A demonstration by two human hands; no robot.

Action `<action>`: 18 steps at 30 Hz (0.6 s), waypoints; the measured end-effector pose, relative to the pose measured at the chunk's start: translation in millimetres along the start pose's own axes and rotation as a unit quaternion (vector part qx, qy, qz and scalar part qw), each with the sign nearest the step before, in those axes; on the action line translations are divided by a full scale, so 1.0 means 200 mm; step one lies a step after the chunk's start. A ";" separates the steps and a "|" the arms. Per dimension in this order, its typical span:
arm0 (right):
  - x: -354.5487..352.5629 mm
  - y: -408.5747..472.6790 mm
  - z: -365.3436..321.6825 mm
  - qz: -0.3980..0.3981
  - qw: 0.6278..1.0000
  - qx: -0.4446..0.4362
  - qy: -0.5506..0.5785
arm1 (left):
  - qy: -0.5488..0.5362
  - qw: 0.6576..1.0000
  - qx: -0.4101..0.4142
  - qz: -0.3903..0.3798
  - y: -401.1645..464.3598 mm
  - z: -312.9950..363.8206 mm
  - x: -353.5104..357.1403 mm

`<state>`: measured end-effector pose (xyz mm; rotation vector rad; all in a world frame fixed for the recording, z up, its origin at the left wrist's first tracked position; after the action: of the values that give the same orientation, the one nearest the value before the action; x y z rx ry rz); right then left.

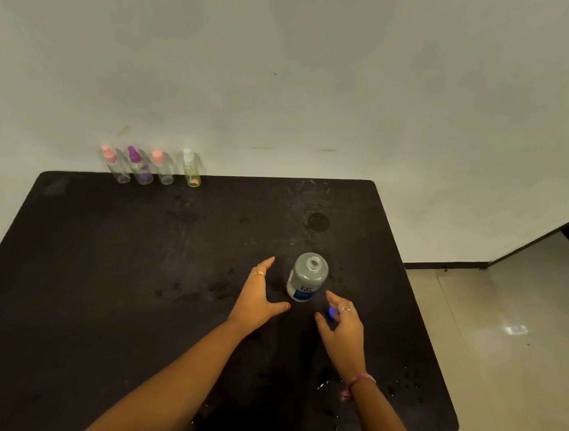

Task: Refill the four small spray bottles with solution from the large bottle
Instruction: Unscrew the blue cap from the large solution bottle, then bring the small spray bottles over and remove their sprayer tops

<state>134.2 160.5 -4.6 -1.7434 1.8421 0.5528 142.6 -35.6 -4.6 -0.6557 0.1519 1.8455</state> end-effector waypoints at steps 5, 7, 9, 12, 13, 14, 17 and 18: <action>0.16 -0.14 -0.17 0.005 0.998 -0.024 0.056 | 0.011 0.999 0.020 0.024 -0.07 -0.11 -0.27; 0.23 -0.16 -0.26 -0.002 0.996 -0.030 0.078 | 0.004 0.999 0.019 0.048 -0.08 -0.15 -0.40; 0.31 -0.17 -0.35 -0.015 0.995 -0.038 0.093 | 0.000 0.997 0.015 0.075 -0.07 -0.19 -0.54; 0.41 -0.13 -0.51 -0.023 0.991 -0.071 0.109 | -0.005 0.994 0.014 0.111 -0.05 -0.24 -0.73; 0.45 -0.12 -0.57 -0.026 0.990 -0.082 0.110 | -0.009 0.992 0.014 0.124 -0.03 -0.25 -0.79; 0.49 -0.09 -0.63 -0.028 0.989 -0.092 0.109 | -0.013 0.990 0.015 0.136 -0.02 -0.26 -0.85; 0.59 -0.01 -0.80 -0.027 0.985 -0.124 0.114 | -0.025 0.986 0.010 0.163 0.05 -0.29 -0.99; 0.63 0.03 -0.86 -0.030 0.984 -0.133 0.113 | -0.029 0.985 0.008 0.170 0.07 -0.29 -1.04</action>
<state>108.8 -44.5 47.7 -2.1071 1.9316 0.6229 198.1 -237.9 47.9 -0.5897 0.2535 2.1866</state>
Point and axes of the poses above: each hand's wrist, its own y-axis towards the middle knuckle, its own x-axis out of the palm, z = x × y, the point moved 6 cm from there along y, towards the middle knuckle, and after that the axes turned 12 degrees about z, right-handed, at the moved point
